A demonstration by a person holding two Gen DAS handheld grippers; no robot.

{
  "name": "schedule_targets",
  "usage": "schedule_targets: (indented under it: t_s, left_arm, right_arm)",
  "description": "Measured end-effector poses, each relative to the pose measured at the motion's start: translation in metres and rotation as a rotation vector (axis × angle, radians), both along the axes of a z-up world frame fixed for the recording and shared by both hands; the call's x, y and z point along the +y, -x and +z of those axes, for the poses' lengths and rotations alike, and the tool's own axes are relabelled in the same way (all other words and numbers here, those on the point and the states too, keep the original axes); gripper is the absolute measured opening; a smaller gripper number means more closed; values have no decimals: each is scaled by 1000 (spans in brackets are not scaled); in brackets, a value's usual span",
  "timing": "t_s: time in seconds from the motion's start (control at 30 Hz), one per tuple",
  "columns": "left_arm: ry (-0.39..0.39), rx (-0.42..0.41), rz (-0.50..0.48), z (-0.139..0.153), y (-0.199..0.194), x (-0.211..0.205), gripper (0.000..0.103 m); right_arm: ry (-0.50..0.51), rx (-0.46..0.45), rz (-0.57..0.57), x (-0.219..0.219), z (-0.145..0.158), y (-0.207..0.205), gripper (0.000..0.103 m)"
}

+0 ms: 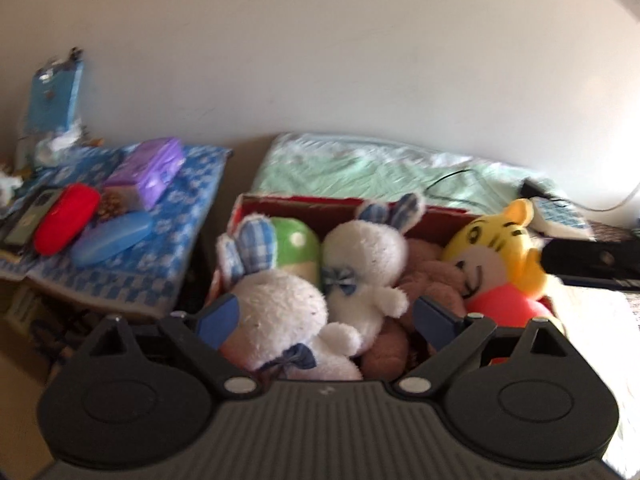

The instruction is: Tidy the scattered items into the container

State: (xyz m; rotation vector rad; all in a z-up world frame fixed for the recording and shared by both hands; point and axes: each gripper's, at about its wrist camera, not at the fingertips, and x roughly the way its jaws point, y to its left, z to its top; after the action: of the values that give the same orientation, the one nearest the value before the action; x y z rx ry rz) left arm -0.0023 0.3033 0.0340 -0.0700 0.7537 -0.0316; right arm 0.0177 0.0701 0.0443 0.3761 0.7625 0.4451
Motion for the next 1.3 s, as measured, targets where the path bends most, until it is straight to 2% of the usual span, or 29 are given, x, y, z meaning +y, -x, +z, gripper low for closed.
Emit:
schedule_targets:
  t_s: [0.07, 0.2, 0.37, 0.5, 0.67, 0.93, 1.13, 1.3]
  left_arm:
    - [-18, 19, 36, 3, -2, -5, 98]
    - [-42, 49, 113, 7, -1, -14, 99]
    - [-63, 104, 200, 9, 5, -25, 100]
    - [-112, 102, 238, 11, 14, -39, 101]
    - [-119, 111, 265, 15, 24, -46, 102]
    - [-146, 139, 210, 15, 29, -48, 102]
    - [-143, 171, 178, 12, 23, -30, 102]
    - [-182, 172, 139, 7, 18, -20, 102]
  right_arm:
    - [3, 13, -2, -4, 1, 3, 67]
    - [53, 16, -38, -10, 6, 16, 79]
    - [107, 13, -43, -21, 9, 27, 83]
    - [153, 26, -25, -21, 8, 31, 88]
    - [157, 68, -23, -24, 4, 34, 90]
    - [170, 94, -75, -17, 8, 47, 91]
    - [192, 112, -134, 2, 17, 47, 93]
    - [201, 135, -150, 17, 16, 43, 93]
